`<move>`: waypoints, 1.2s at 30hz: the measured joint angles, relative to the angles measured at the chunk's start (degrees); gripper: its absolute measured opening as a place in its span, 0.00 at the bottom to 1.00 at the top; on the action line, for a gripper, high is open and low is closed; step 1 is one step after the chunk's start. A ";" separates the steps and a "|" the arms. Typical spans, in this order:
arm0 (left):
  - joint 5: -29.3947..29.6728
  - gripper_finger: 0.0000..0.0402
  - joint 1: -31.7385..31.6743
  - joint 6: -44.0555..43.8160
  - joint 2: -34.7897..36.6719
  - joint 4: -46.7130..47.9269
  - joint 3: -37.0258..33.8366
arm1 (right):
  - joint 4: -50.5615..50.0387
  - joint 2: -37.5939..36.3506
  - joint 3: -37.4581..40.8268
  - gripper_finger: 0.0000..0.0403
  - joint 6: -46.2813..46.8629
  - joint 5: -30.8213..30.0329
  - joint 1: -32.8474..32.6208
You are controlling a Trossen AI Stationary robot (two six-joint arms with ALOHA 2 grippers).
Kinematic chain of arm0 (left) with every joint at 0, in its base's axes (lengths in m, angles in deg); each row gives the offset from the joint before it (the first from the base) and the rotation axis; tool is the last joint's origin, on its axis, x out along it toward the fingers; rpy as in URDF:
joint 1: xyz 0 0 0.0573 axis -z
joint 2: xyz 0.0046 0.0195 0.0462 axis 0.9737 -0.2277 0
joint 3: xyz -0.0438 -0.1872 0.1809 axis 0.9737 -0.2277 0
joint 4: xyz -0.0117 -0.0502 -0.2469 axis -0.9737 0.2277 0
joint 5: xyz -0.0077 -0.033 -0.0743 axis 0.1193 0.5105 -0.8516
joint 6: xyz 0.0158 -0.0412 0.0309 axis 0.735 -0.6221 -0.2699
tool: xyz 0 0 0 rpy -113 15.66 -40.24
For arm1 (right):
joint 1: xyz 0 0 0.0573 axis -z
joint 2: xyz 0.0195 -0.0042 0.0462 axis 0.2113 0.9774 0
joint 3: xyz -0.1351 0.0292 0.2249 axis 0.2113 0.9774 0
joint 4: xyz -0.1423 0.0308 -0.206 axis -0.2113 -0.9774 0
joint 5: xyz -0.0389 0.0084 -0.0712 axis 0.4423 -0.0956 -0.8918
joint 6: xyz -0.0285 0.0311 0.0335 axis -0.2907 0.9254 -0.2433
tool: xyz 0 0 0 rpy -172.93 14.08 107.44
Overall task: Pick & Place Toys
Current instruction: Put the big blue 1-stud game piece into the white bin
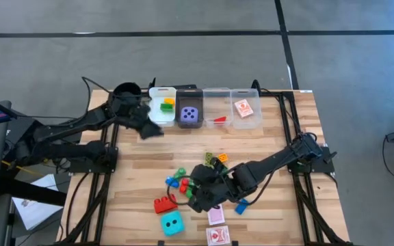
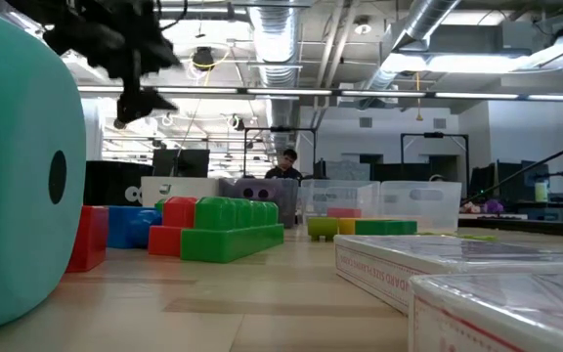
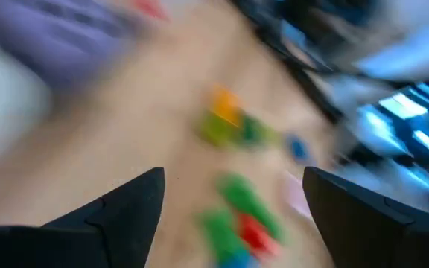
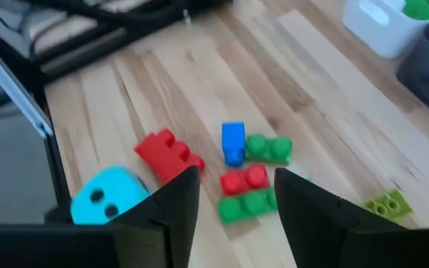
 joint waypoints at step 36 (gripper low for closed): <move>37.92 0.73 52.98 24.39 -26.06 -7.67 0.00 | -2.65 0.00 0.02 0.40 5.10 1.21 0.78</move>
